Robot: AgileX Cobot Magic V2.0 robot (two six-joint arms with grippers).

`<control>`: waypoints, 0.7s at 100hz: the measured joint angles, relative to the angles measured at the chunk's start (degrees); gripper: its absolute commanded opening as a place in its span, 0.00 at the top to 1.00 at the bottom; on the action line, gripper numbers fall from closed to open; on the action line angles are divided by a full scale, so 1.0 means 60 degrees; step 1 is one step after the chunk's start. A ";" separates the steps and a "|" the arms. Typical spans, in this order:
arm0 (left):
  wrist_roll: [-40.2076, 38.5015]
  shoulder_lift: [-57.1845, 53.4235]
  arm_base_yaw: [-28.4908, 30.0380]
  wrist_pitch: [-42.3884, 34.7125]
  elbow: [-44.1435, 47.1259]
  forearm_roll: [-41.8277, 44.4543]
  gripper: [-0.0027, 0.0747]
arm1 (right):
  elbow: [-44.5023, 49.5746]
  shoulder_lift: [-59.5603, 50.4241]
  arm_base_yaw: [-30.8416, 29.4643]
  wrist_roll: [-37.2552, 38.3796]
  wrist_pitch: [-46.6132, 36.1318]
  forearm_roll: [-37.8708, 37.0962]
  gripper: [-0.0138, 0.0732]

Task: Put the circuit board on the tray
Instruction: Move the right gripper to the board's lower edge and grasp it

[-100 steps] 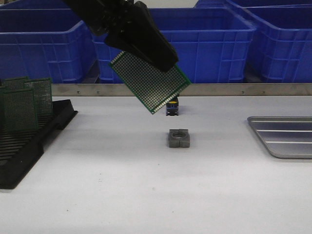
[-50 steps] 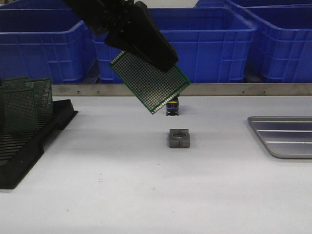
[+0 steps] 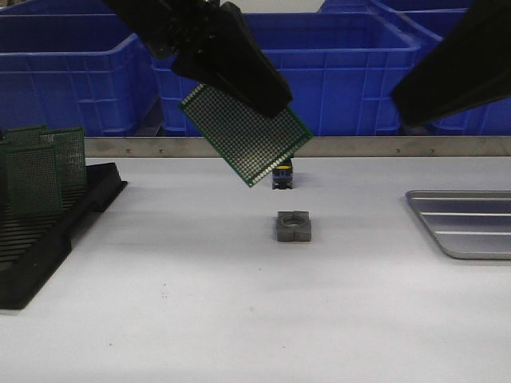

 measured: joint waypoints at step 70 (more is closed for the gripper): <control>0.0000 0.0000 0.0000 0.0000 0.0000 0.0000 0.99 | -0.1699 0.3766 0.0459 -0.4025 -0.0569 0.2619 0.40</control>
